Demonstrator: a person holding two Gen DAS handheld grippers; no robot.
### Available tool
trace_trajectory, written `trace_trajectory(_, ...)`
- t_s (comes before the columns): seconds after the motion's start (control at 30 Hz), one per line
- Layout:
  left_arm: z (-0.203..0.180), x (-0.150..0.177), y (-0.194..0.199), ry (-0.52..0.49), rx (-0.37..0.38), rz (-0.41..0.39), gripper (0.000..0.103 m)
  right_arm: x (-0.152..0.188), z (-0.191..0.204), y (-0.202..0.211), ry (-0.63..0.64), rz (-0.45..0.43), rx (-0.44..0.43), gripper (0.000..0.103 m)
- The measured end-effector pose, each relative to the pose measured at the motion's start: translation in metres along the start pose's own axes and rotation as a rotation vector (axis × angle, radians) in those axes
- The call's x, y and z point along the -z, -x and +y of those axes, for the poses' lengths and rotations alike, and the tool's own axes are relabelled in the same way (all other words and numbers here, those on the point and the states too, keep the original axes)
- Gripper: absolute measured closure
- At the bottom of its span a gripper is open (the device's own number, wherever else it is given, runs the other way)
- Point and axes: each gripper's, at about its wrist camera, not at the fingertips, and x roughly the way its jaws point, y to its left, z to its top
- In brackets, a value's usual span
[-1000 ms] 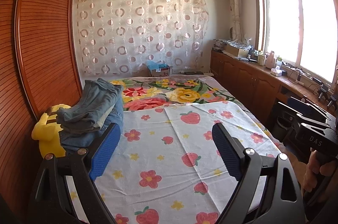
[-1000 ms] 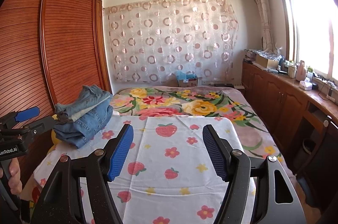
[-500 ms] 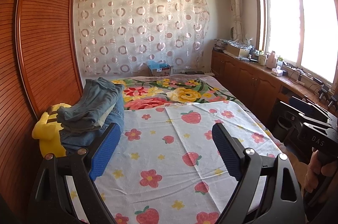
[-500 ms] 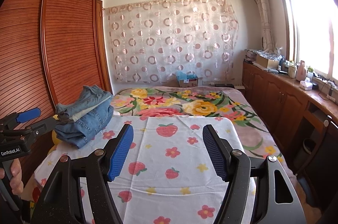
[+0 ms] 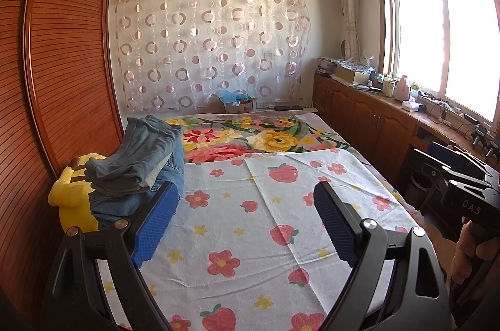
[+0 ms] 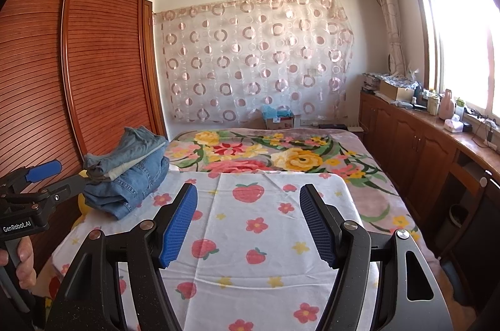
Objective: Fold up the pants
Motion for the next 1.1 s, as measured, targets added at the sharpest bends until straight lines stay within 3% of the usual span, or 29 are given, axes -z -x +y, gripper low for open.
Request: trace_trajectory(1.1, -0.0007, 0.0008, -0.0003, -0.001, 0.0, -0.001, 0.014, -0.0004, -0.0014, -0.0011, 0.0, -0.004, 0.0, 0.033)
